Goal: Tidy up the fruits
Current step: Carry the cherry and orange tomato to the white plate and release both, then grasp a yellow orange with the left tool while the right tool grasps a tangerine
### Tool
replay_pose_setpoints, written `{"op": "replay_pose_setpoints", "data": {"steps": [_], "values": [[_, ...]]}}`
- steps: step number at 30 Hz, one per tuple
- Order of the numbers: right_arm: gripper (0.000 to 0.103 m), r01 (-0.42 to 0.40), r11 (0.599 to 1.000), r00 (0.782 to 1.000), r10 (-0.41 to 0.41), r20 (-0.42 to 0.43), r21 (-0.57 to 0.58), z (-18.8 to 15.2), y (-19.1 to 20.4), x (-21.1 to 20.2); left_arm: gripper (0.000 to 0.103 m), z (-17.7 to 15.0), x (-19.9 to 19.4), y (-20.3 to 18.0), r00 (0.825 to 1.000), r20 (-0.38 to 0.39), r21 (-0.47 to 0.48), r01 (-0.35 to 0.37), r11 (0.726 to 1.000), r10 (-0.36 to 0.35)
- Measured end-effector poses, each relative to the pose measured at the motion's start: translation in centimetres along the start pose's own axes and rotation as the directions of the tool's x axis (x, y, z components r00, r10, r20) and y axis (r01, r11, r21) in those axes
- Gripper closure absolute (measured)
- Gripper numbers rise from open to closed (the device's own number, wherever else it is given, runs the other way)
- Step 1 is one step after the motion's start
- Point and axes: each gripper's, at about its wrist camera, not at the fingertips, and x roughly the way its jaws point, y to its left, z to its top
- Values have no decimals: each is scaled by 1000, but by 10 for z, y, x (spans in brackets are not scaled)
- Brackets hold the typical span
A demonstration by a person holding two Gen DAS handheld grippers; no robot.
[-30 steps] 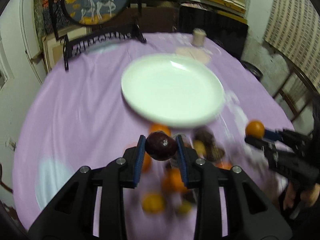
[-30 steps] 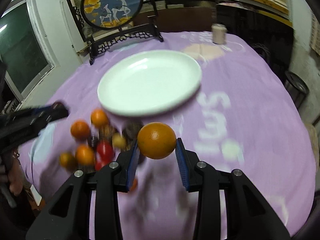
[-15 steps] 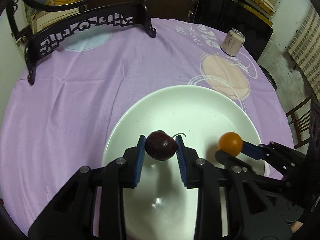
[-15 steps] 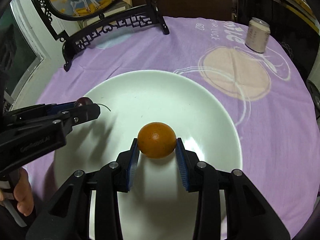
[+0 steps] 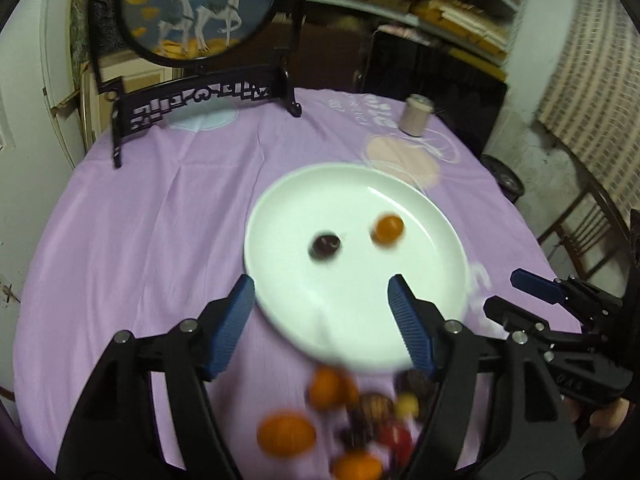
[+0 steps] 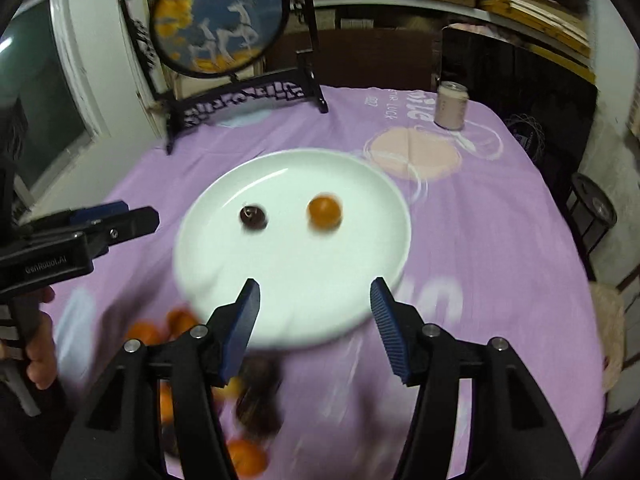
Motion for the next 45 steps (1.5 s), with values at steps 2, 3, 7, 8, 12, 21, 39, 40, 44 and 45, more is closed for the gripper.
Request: {"op": "replay_pose_setpoints", "data": {"steps": [2,3,7,8,12,21,39,40,44,45], "values": [[45,-24,999,1000,24,3,28,-23,5,-12,32,-28,-16,2,1000,10,-14,0,1000,0],[45,-28,999,1000,28,-2,39,-28,6,-15,32,-37,-20,5,1000,8,-28,0,1000,0],[45,8,1000,1000,-8,-6,17,-36,15,-25,32,-65,-34,17,999,-1,-44,-40,998,40],[43,15,1000,1000,-15,-6,14,-39,18,-28,32,-71,-38,19,998,3,-45,-57,997,57],[43,7,1000,998,-6,-56,4,-65,26,-29,32,-93,-49,30,997,-9,-52,-75,996,75],[43,-58,998,984,51,-173,-37,-112,46,-1,32,-133,-53,36,996,-79,-22,-50,998,49],[66,-41,999,986,42,-159,4,-124,31,-12,30,-157,-26,6,983,-184,47,33,998,-24],[66,-47,999,986,48,-160,9,-125,30,-12,33,-155,-25,6,983,-179,34,40,999,-34],[66,-54,998,985,55,-162,12,-125,27,-13,67,-150,-17,12,980,-178,-7,91,996,-91],[66,-55,998,985,56,-163,14,-124,27,-12,67,-151,-13,14,976,-195,-19,97,995,-98]]}}
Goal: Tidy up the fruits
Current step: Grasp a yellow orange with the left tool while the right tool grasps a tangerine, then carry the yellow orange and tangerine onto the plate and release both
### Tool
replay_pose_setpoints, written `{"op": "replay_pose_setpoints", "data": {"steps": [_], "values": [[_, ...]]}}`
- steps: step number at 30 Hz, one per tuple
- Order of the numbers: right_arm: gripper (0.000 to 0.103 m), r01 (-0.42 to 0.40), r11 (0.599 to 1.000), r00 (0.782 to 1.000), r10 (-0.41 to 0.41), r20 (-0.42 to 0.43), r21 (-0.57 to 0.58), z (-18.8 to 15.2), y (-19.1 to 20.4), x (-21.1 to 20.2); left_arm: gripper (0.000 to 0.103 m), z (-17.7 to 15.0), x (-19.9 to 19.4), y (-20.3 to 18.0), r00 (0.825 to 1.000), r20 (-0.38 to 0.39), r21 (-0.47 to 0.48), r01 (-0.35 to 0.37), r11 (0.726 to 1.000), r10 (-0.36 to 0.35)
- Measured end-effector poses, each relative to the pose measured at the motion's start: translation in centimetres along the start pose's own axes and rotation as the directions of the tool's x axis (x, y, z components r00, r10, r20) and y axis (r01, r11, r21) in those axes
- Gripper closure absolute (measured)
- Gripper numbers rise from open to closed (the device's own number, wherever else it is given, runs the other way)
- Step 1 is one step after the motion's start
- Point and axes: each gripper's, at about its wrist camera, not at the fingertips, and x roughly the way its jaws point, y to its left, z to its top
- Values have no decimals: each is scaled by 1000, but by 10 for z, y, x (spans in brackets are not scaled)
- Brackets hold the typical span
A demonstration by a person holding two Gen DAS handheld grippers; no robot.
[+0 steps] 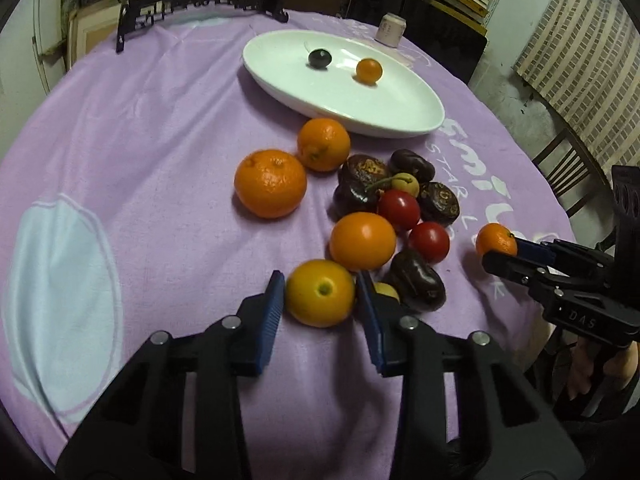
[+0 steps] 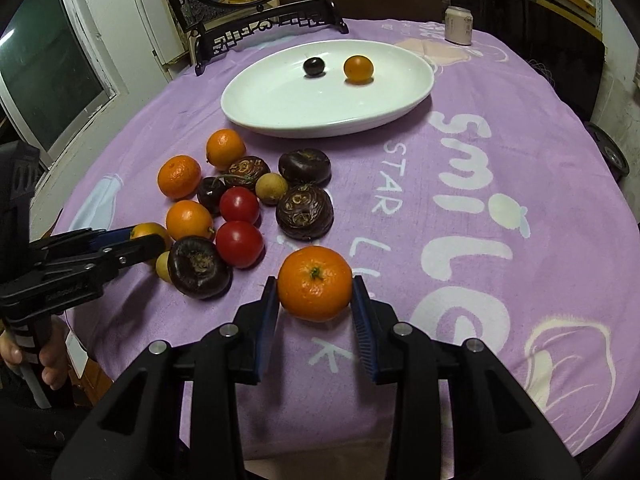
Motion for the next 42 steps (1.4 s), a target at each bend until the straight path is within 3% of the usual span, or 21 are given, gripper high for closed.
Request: {"op": "replay_pose_setpoints", "data": {"steps": [8,16,19,25,29,33,35,42], "values": [[66,-19,1000,1000,19,0,-5,2,3,2,67,-2,2,-5,1000,13,-5,7,1000,-6],[66,-27,1000,1000,27,5,-1,10,1,3,67,13,-22,-11,997,69,18,16,1000,-17],[66,-29,999,999,29,29,-15,24,2,0,67,31,-26,-16,996,93,48,-2,999,-2],[66,-34,999,997,37,66,-41,69,6,8,67,108,-13,-14,988,142,44,-73,996,66],[66,-2,999,997,5,80,-37,123,-1,29,67,175,22,-12,986,129,22,-112,993,108],[66,100,995,994,-100,53,-3,179,-27,78,67,228,74,0,990,60,-42,-126,991,128],[66,120,992,992,-120,22,34,186,-40,97,67,234,89,5,992,38,-61,-116,991,118],[66,81,996,997,-81,6,48,188,-51,113,67,231,103,6,995,17,-40,-93,995,94]]}}
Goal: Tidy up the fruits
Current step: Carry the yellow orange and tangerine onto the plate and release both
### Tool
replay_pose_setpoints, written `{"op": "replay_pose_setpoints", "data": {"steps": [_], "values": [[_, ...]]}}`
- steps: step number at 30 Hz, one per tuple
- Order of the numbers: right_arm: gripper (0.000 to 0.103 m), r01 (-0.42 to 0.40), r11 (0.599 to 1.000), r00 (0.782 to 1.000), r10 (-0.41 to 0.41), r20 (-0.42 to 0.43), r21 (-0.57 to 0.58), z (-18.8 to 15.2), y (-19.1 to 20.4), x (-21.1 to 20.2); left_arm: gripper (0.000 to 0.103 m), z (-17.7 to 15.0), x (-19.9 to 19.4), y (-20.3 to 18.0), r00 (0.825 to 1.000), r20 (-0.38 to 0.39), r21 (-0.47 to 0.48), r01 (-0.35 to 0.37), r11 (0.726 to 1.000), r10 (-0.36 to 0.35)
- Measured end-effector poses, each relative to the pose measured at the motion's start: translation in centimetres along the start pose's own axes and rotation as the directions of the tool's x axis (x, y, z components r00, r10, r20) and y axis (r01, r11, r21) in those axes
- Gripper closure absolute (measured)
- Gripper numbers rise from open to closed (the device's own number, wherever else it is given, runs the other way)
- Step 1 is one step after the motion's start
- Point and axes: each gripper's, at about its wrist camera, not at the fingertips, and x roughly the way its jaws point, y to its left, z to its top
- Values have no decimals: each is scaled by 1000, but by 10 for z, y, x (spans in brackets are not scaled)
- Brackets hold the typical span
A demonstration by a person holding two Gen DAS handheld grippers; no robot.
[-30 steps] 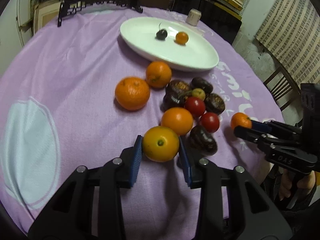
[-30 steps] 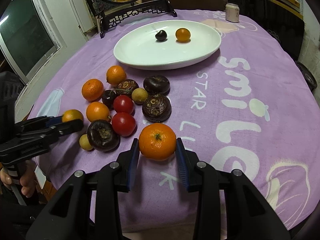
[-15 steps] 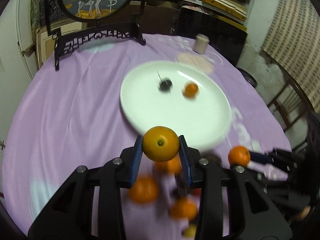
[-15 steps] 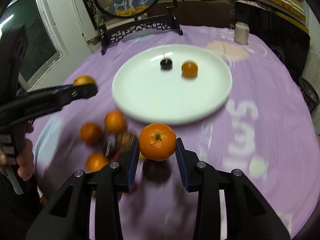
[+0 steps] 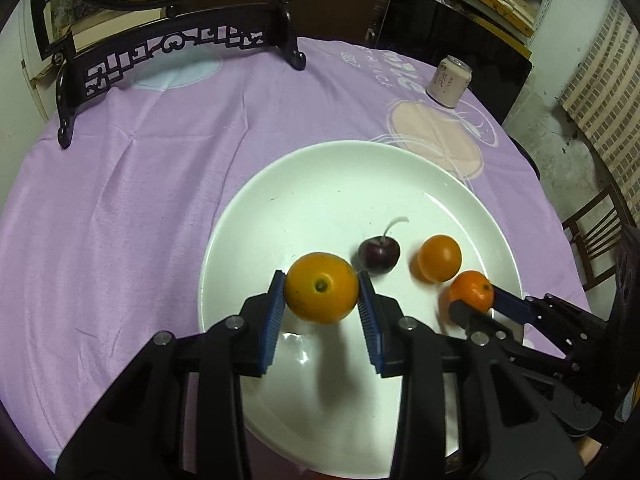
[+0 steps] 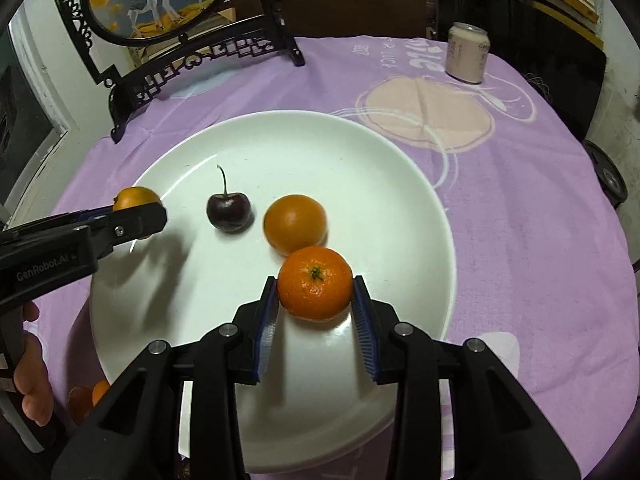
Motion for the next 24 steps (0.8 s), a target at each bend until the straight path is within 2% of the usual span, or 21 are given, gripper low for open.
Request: {"op": "replay_pose_setpoints", "data": {"steps": [4,5,6,7,8,11,16,20,24], "values": [[66,4,1000,1000,-4,24,-28,0,8,-2,67,-1,-1,-2,1000,7,7,6,1000,-6],[61,10,999,1000,-9,29,-33,0,9,-2,63,-1,0,-2,1000,9,6,4,1000,-4],[54,22,999,999,-20,39,-36,1,10,-2,56,-1,-2,-2,1000,19,3,2,1000,-3],[44,46,998,997,-44,58,-39,0,10,-4,35,-2,-4,-3,999,32,3,-3,1000,3],[44,65,997,995,-61,75,-41,-1,10,-6,30,-3,-9,-3,998,58,2,-17,1000,17],[44,80,996,991,-75,112,-38,-4,6,-16,30,-6,-23,-8,995,100,21,-24,999,21],[44,73,997,986,-69,151,-21,-18,5,-33,30,-20,-37,-13,994,108,32,-6,999,3],[44,72,997,982,-71,175,1,-41,6,-53,29,-50,-60,-18,991,134,42,3,999,-8],[43,26,1000,988,-27,153,6,-89,9,-84,28,-96,-91,-4,986,169,14,10,1000,-12]]}}
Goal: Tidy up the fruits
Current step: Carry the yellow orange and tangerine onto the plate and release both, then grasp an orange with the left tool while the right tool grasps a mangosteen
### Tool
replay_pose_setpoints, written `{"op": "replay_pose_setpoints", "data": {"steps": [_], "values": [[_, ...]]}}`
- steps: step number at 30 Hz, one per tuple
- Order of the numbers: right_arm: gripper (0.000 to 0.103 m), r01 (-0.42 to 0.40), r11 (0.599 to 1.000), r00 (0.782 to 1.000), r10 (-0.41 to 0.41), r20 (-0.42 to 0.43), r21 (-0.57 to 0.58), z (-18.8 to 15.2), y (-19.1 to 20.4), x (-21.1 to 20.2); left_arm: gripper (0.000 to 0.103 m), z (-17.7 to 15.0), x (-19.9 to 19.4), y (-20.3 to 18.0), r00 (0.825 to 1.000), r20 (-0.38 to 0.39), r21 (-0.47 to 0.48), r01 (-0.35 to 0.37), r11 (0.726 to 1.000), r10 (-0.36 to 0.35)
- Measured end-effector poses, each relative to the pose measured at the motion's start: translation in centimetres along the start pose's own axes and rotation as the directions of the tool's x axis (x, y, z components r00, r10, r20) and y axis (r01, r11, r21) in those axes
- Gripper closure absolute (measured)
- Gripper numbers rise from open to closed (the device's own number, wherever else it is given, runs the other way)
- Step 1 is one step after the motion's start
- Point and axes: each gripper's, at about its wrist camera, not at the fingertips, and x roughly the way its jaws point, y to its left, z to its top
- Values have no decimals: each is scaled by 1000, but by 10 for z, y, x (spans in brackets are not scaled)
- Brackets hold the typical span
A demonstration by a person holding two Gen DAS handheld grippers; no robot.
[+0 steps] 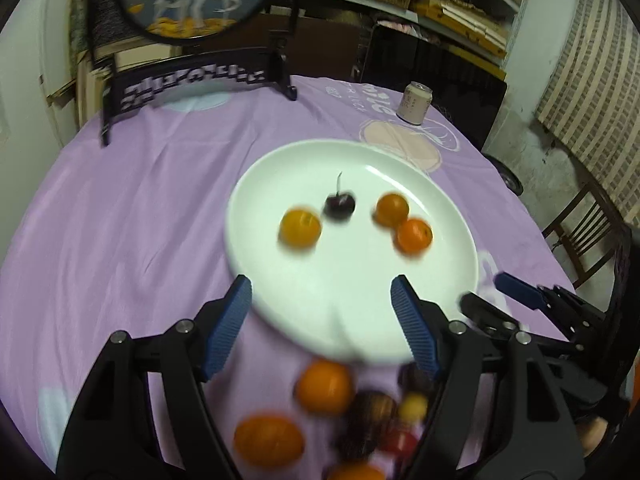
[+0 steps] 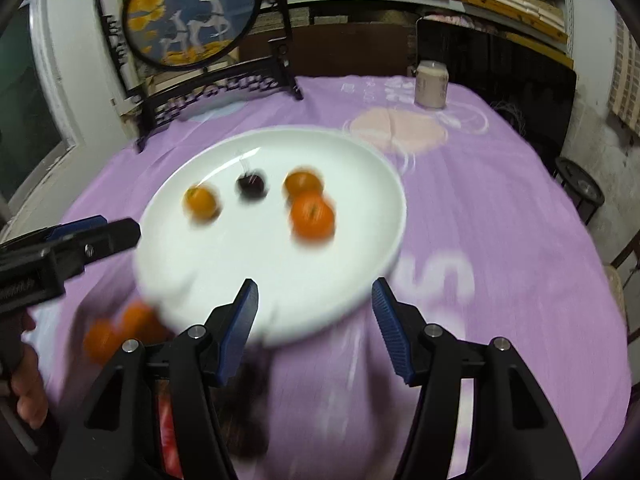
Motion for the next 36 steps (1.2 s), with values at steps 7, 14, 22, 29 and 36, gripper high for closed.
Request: {"op": "replay_pose_setpoints", "data": {"steps": [7,14,22,29,36], "values": [[42,-65,997,994,61,-95,-37,-60,19,-34,23,-77,-55,32,999,1,-7,-52,999,52],[42,-31,997,990,21,-136,-75,-68,32,-13,23,-107,-70,39,999,-33,12,-41,999,41],[64,-64,993,990,51,-131,-98,-68,42,-6,21,-124,-56,25,993,-107,69,-46,997,53],[64,-66,997,992,61,-111,-43,-74,22,-29,21,-124,-45,12,989,-133,102,-44,994,57],[64,-90,996,989,89,-115,-1,-84,9,-32,21,-119,-17,-16,983,-184,119,3,993,19]]}}
